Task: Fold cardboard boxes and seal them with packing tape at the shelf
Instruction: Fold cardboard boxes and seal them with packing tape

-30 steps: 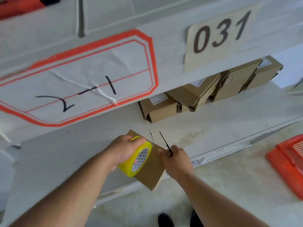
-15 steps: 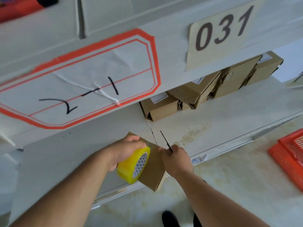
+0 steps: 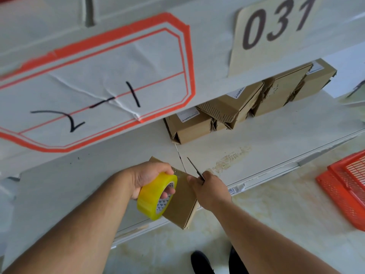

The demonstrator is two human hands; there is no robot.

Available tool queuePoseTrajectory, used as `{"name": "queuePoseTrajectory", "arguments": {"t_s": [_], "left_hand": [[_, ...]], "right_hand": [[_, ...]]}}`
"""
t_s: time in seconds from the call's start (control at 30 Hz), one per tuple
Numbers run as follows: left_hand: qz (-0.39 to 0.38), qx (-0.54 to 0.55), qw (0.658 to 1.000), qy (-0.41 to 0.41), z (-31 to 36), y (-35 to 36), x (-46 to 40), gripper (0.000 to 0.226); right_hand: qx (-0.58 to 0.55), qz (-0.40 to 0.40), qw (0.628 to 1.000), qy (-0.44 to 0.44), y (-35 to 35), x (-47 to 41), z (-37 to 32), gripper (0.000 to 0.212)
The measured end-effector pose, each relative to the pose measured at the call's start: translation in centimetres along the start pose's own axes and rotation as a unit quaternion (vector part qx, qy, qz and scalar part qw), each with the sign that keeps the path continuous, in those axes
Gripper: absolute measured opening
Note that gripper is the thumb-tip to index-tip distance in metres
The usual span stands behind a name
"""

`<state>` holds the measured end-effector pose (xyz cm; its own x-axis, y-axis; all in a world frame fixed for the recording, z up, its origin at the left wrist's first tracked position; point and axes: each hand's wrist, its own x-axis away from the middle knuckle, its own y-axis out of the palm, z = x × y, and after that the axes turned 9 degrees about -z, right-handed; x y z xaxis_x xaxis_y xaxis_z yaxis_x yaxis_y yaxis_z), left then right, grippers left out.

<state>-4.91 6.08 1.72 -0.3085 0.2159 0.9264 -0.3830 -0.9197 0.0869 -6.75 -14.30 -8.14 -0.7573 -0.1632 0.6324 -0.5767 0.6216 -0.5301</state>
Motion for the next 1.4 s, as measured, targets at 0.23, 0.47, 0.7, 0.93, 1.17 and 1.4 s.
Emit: {"name": "queuePoseTrajectory", "arguments": {"t_s": [0.23, 0.47, 0.7, 0.93, 1.17, 1.4], "left_hand": [[0.049, 0.015, 0.997, 0.051, -1.4, -0.1, 0.0, 0.024], [0.039, 0.048, 0.997, 0.055, -1.4, 0.0, -0.1, 0.033], [0.019, 0.088, 0.993, 0.075, -1.3, 0.3, 0.1, 0.03], [0.027, 0.079, 0.992, 0.091, -1.3, 0.6, 0.4, 0.023], [0.027, 0.068, 0.993, 0.092, -1.1, 0.9, 0.4, 0.02], [0.027, 0.054, 0.994, 0.094, -1.4, 0.9, 0.4, 0.028]], "right_hand": [[0.126, -0.013, 0.985, -0.117, -3.8, 1.4, -0.4, 0.028], [0.255, -0.013, 0.942, -0.219, -4.9, 2.1, -0.3, 0.031], [0.323, -0.008, 0.919, -0.224, -3.9, 1.4, -0.9, 0.026], [0.303, 0.0, 0.935, -0.184, -4.2, 2.5, 0.4, 0.013], [0.066, -0.055, 0.986, -0.142, -3.7, -1.8, -4.3, 0.042], [0.155, -0.06, 0.98, -0.108, -0.4, -4.3, -4.7, 0.052]]}}
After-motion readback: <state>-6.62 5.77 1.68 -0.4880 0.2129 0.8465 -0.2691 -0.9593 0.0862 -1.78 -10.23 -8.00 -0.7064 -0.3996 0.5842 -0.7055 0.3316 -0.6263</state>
